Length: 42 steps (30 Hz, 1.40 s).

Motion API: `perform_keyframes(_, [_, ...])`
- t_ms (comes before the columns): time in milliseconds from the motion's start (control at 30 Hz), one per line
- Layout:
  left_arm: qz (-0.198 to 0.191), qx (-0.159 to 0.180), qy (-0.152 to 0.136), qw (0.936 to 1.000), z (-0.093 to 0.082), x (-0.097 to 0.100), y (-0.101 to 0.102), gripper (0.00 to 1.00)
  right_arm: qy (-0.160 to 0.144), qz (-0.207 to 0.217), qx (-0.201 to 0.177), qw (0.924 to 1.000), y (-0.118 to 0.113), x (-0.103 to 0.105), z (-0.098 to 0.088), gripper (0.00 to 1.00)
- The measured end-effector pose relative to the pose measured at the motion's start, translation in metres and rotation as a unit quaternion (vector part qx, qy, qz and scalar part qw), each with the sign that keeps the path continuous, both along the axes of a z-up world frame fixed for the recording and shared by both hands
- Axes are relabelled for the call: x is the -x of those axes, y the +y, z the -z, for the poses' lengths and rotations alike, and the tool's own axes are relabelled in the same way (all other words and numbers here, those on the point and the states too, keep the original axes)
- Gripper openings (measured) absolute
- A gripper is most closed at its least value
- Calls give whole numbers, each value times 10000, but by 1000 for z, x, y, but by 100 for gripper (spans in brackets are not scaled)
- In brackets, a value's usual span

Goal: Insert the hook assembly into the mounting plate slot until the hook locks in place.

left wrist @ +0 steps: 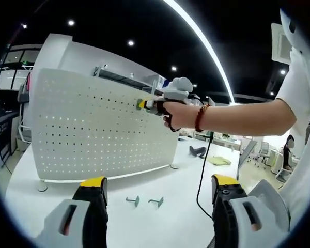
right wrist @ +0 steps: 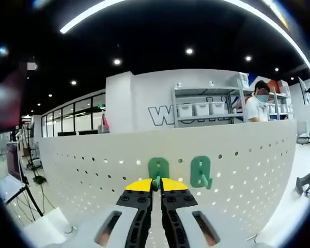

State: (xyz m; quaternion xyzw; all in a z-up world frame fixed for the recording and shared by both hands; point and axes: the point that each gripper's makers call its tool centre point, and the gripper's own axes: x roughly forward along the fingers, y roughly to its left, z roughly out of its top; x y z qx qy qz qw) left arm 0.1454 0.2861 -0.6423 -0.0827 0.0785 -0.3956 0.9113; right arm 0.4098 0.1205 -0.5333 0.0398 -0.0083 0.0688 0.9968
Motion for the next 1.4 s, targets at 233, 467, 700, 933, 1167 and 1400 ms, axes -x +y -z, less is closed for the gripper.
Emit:
perform_keyframes(233, [100, -3, -15, 9999, -2, 1, -7, 85, -98, -135, 115, 9998, 3, 3, -7, 8])
perform_keyframes(467, [94, -21, -18, 10000, -1, 3, -9, 84, -234, -345, -59, 9991, 8, 18, -9, 11])
perform_keyframes(700, [120, -81, 19, 9999, 0, 8, -12, 83, -224, -412, -107, 9988, 3, 36, -5, 10])
perform_keyframes(933, [163, -129, 30, 9998, -2, 15, -19, 82, -226, -398, -197, 9988, -6, 52, 0, 10])
perform_keyframes(1167, [147, -176, 82, 9997, 0, 20, -24, 82, -161, -605, -280, 9976, -3, 65, 14, 10])
perform_keyframes(1400, [126, -230, 169, 9995, 2, 27, -31, 80, 84, -882, -305, 9956, 2, 82, 37, 10])
